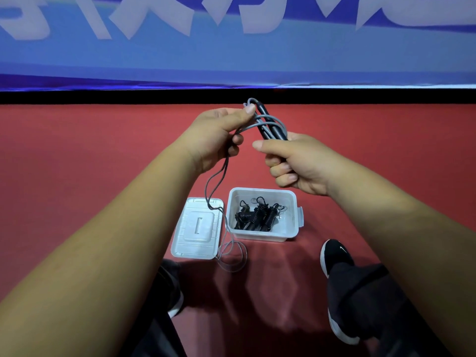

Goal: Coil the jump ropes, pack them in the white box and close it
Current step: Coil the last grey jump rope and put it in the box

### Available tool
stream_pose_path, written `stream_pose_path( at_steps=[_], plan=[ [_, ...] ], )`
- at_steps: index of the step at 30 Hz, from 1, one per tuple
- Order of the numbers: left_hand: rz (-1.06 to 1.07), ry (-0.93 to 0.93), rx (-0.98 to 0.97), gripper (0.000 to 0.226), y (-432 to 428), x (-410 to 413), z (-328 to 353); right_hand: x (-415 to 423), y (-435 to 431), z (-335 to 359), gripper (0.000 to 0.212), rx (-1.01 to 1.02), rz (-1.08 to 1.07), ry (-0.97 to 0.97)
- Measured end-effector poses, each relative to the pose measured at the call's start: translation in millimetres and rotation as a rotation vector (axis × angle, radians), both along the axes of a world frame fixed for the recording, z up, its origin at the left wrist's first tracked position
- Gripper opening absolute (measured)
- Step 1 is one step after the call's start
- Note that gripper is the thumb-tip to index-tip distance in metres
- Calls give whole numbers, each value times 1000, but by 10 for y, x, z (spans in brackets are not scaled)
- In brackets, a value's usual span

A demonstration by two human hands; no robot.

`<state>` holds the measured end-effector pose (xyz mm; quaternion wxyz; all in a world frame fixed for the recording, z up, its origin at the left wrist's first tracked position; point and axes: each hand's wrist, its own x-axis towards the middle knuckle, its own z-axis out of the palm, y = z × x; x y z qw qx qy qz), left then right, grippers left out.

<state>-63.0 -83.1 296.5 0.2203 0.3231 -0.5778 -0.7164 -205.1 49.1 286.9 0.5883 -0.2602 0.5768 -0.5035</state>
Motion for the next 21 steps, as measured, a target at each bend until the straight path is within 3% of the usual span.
stream_pose_path(
  at_steps=[2,4,10,21],
  plan=[
    [59,4,42,21,1,-9,-7,1,0,29,31,7,-1,-31],
    [105,11,80,26,-5,-14,-12,-10,-9,43,50,18,1,-69],
    [62,46,121,15,21,-5,29,-20,-17,58,82,28,-7,-153],
    [-12,26,24,29,-11,9,37,-7,-21,50,76,37,-51,-160]
  ],
)
